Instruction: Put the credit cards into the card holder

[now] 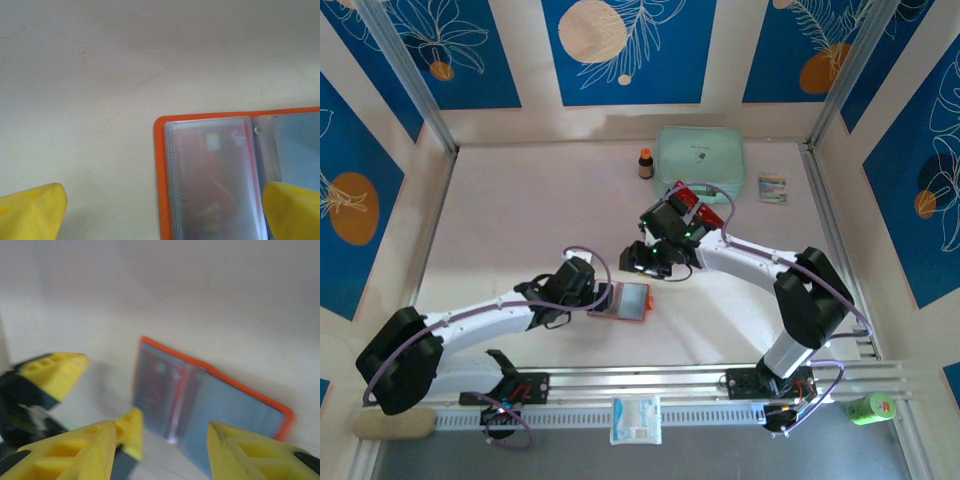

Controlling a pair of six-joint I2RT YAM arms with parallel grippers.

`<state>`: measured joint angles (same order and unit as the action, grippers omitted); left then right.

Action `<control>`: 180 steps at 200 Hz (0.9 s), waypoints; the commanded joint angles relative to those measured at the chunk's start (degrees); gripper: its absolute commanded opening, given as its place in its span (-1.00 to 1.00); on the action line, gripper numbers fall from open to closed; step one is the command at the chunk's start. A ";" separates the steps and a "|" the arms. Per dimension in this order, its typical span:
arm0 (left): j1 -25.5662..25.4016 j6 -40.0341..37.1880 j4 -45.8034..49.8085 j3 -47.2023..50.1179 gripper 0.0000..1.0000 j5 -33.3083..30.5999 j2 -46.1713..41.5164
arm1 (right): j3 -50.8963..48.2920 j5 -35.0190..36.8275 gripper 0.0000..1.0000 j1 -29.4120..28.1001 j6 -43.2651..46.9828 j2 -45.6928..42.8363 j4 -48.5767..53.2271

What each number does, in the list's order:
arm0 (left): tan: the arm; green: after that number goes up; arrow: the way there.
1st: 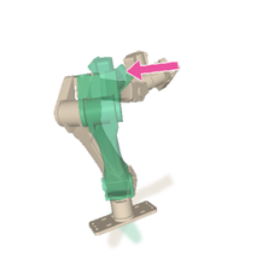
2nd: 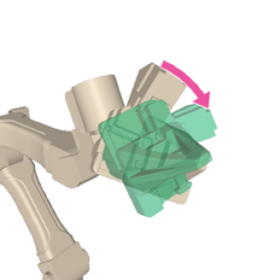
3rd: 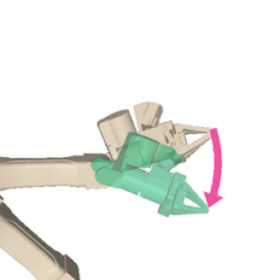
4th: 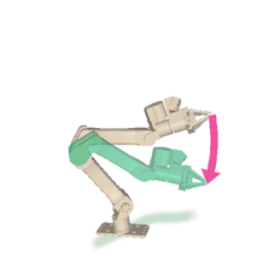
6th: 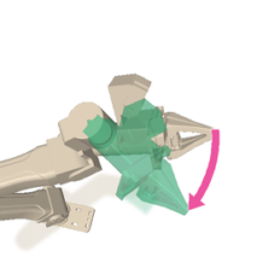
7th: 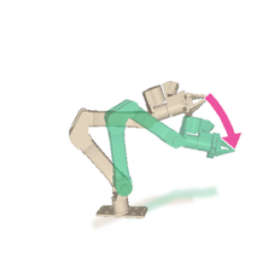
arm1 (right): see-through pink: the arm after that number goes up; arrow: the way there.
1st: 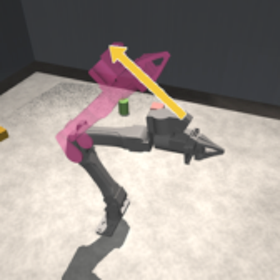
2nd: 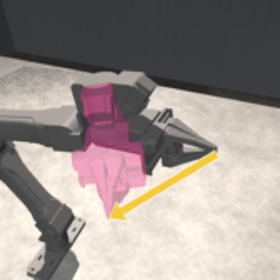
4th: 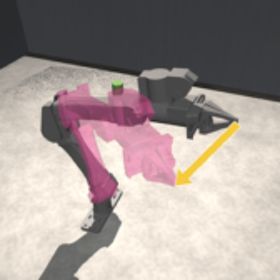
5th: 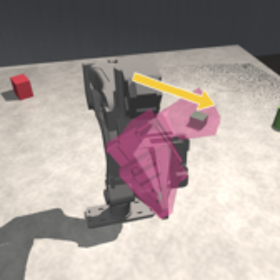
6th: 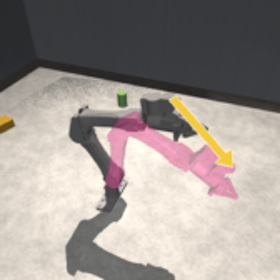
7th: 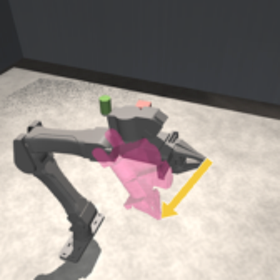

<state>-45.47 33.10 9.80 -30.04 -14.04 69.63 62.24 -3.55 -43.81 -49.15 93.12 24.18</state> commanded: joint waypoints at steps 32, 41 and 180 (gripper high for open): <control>0.39 -0.02 0.09 -2.47 0.99 -0.11 0.40 | -1.83 13.76 0.07 -5.50 3.64 1.06 14.84; 0.44 -0.03 0.20 -2.73 0.99 -0.11 0.44 | -1.68 14.72 0.07 -5.83 3.45 1.75 15.35; 0.40 -0.11 0.23 -4.22 0.99 0.11 1.78 | -4.54 12.17 -1.00 -0.16 2.66 2.16 10.73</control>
<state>-45.47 33.08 9.85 -32.56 -14.00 70.78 59.35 9.21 -45.65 -46.04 96.62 34.85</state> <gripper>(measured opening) 0.995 0.060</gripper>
